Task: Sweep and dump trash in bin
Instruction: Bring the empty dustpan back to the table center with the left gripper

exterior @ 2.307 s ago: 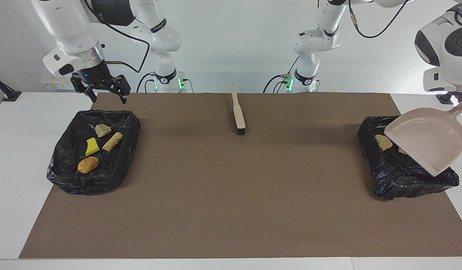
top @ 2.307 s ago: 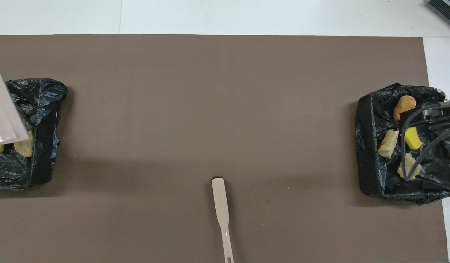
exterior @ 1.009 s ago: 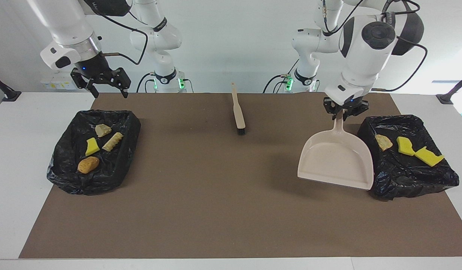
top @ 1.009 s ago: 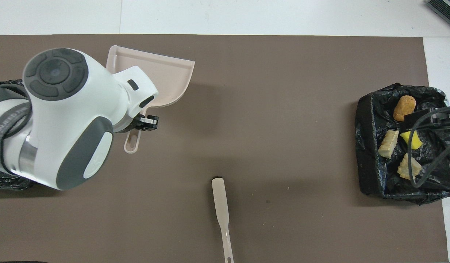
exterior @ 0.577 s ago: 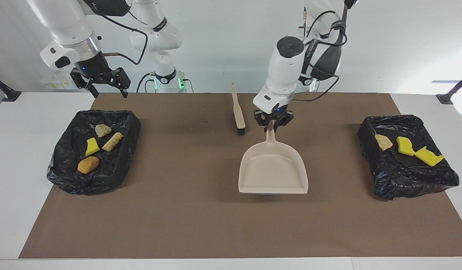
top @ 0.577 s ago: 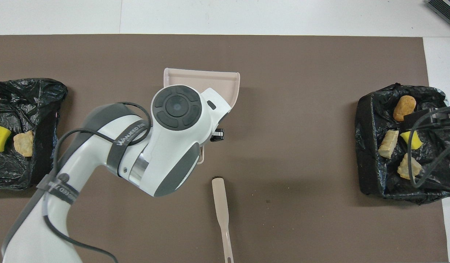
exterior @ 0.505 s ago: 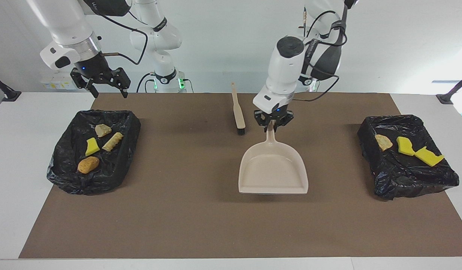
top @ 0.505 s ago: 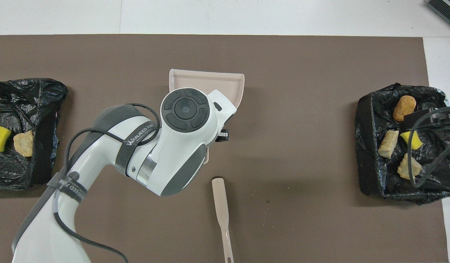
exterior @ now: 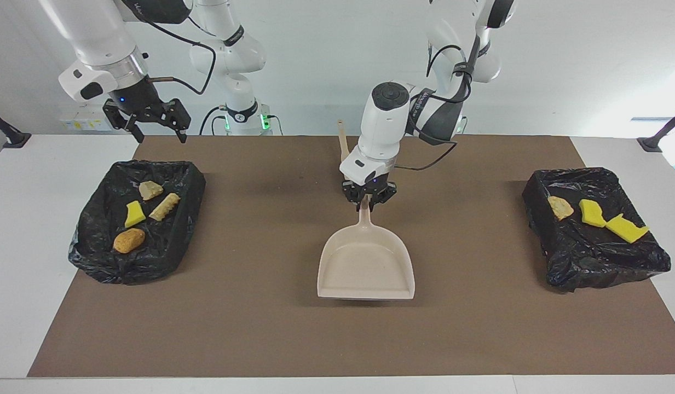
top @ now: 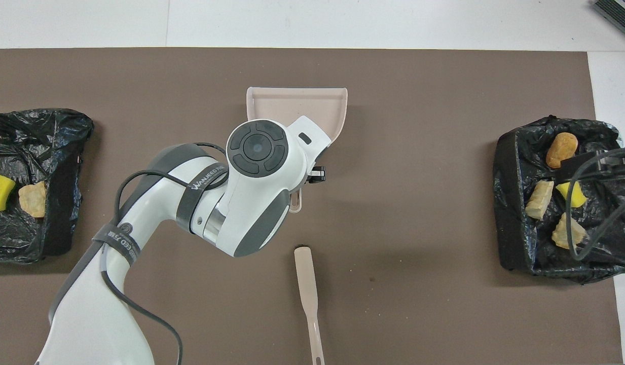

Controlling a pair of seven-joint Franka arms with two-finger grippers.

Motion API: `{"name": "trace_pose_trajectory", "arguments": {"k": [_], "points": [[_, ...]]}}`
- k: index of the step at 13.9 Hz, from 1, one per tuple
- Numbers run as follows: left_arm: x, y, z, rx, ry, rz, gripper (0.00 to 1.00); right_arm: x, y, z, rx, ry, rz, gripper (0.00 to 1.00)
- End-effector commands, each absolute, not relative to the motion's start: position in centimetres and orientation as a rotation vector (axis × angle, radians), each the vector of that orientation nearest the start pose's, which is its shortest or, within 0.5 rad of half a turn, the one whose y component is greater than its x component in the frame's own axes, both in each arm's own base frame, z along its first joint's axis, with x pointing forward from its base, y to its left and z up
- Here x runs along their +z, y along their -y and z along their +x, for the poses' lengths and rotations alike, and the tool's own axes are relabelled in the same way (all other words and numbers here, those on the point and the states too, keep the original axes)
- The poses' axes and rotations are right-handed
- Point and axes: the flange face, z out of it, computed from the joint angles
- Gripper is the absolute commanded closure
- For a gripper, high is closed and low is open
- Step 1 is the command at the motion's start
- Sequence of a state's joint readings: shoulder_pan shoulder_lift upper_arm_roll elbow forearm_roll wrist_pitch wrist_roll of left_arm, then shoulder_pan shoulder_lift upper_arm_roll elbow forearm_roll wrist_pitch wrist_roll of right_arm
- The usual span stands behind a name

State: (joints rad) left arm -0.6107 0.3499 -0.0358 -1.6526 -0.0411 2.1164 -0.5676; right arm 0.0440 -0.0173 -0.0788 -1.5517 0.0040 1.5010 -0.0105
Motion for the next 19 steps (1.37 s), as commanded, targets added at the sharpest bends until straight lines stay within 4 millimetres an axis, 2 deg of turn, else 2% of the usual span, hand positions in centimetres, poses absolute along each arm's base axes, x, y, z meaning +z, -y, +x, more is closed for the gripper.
{"name": "trace_pose_trajectory", "arguments": {"k": [1, 2, 5, 7, 8, 9, 10, 11, 12, 13, 14, 19], "points": [[40.0, 41.8, 53.7, -0.125, -0.073, -3.269, 1.0, 63.8, 2.0, 53.4, 0.062, -0.034, -3.12, 0.0], [39.1, 42.8, 53.3, -0.117, -0.049, -3.268, 1.0, 63.8, 2.0, 53.4, 0.062, -0.034, -3.12, 0.0], [38.8, 43.0, 53.2, -0.128, -0.034, -3.277, 1.0, 63.8, 2.0, 53.4, 0.062, -0.034, -3.12, 0.0], [37.5, 43.1, 53.2, -0.115, -0.036, -3.27, 1.0, 63.8, 2.0, 53.4, 0.062, -0.034, -3.12, 0.0], [37.4, 43.2, 53.3, -0.135, -0.032, -3.278, 0.88, 63.8, 2.0, 53.4, 0.062, -0.034, -3.12, 0.0], [37.5, 43.3, 53.5, -0.161, -0.03, -3.29, 0.52, 63.8, 2.0, 53.4, 0.062, -0.034, -3.12, 0.0], [37.0, 43.1, 53.2, -0.143, -0.027, -3.283, 0.32, 63.8, 2.0, 53.4, 0.062, -0.034, -3.12, 0.0], [36.3, 42.8, 53.1, -0.126, -0.016, -3.273, 0.21, 63.8, 2.0, 53.4, 0.062, -0.037, -3.12, 0.0], [36.2, 42.6, 52.9, -0.108, 0.013, -3.267, 0.01, 63.7, 2.0, 53.4, 0.064, -0.034, -3.12, 0.0], [36.1, 42.2, 53.1, -0.097, 0.043, -3.263, 0.0, 63.7, 2.0, 53.4, 0.064, -0.034, -3.12, 0.0], [36.8, 41.6, 53.3, -0.096, 0.052, -3.261, 0.0, 63.7, 2.0, 53.4, 0.064, -0.034, -3.12, 0.0], [44.4, 33.1, 56.3, -0.112, 0.199, -3.244, 0.0, 63.7, 2.0, 53.4, 0.064, -0.037, -3.12, 0.0]]}}
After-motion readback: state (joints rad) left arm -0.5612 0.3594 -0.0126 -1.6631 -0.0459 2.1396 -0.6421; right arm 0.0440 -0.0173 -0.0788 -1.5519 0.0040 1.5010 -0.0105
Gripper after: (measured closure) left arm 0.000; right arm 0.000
